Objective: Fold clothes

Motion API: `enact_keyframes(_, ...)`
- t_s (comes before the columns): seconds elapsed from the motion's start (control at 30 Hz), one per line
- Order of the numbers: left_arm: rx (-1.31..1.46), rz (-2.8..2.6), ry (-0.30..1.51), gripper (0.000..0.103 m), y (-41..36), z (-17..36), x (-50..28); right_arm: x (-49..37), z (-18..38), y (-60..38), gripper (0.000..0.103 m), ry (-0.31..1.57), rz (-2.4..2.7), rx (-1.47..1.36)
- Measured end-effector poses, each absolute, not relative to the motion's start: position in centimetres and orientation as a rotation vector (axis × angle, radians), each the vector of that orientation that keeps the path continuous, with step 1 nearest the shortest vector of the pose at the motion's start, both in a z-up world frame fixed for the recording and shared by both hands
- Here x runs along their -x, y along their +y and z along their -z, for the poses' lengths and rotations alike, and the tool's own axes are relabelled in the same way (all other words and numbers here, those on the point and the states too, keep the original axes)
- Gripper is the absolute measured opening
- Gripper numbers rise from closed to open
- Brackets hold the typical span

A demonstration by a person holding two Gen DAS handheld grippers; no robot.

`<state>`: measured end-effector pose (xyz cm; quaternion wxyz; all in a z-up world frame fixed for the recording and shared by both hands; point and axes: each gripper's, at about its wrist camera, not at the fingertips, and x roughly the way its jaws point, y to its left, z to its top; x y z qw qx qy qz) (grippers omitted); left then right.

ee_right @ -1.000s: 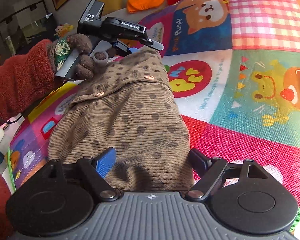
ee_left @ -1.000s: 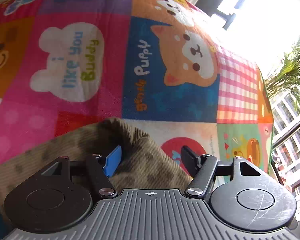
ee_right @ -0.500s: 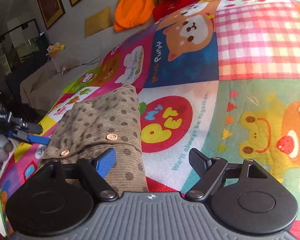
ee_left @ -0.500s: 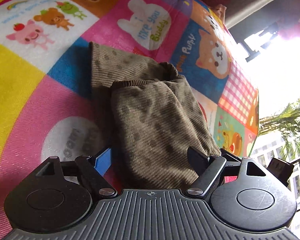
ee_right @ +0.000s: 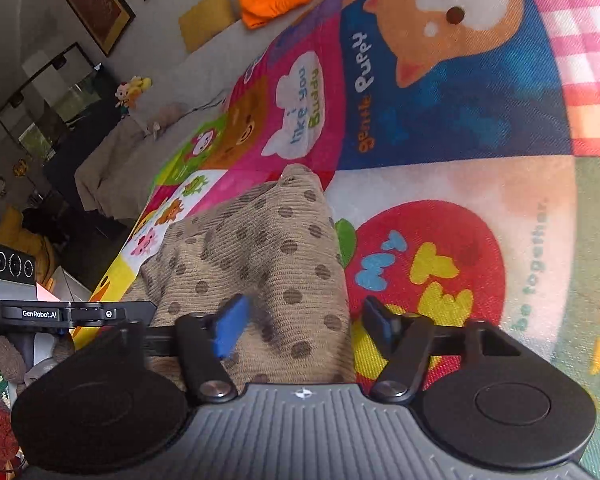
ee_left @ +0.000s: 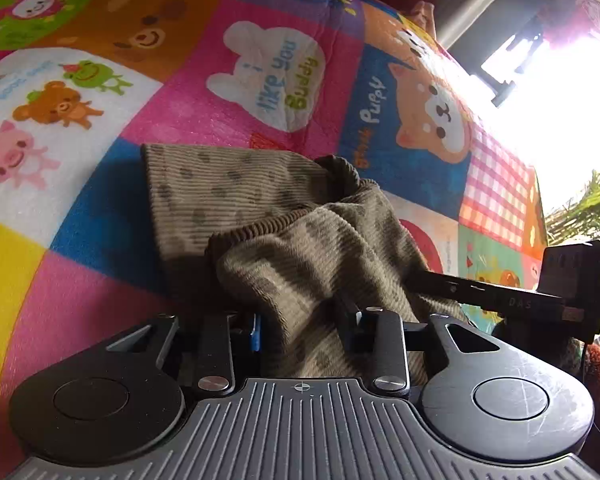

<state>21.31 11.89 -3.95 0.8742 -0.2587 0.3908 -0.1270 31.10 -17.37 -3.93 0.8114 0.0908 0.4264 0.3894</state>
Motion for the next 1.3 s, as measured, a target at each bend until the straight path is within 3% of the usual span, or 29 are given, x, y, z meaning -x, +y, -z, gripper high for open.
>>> enact_keyframes(0.07, 0.504, 0.289, 0.817, 0.032, 11.4, 4.0, -23.0, -30.9, 3.8, -17.6, 0.036, 0.889, -0.826, -0.215)
enact_keyframes(0.17, 0.45, 0.329, 0.806, 0.032, 9.7, 3.5, -26.1, -30.6, 3.7, -19.1, 0.034, 0.866, -0.797, -0.247)
enact_keyframes(0.37, 0.419, 0.326, 0.793, 0.033, 7.5, 2.7, -29.6, -30.0, 3.4, -23.1, 0.036, 0.854, -0.678, -0.32)
enact_keyframes(0.43, 0.411, 0.332, 0.772, 0.039, 7.3, 1.8, -28.6, -28.6, 2.3, -23.9, 0.037, 0.808, -0.645, -0.28)
enact_keyframes(0.57, 0.387, 0.367, 0.694, 0.057, 7.0, -1.0, -24.9, -23.4, -1.0, -24.1, 0.053, 0.672, -0.658, -0.08)
enact_keyframes(0.77, 0.351, 0.495, 0.621, 0.083, 4.5, -3.1, -23.4, -17.4, -2.1, -22.3, 0.058, 0.653, -0.798, 0.037)
enact_keyframes(0.83, 0.341, 0.48, 0.652, 0.084, 3.9, -2.1, -24.7, -15.6, -1.0, -21.1, 0.06, 0.696, -0.857, 0.063)
enact_keyframes(1.0, 0.267, 0.25, 0.792, 0.08, 6.5, 2.0, -26.3, -10.3, 2.1, -19.4, 0.082, 0.711, -0.869, 0.183)
enact_keyframes(1.13, 0.297, 0.166, 0.794, 0.08, 10.5, 2.1, -24.6, -7.6, 2.6, -19.8, 0.085, 0.661, -0.878, 0.299)
enact_keyframes(1.3, 0.34, 0.211, 0.716, 0.086, 12.2, -1.1, -22.7, -11.3, -0.1, -22.0, 0.086, 0.702, -0.903, 0.083)
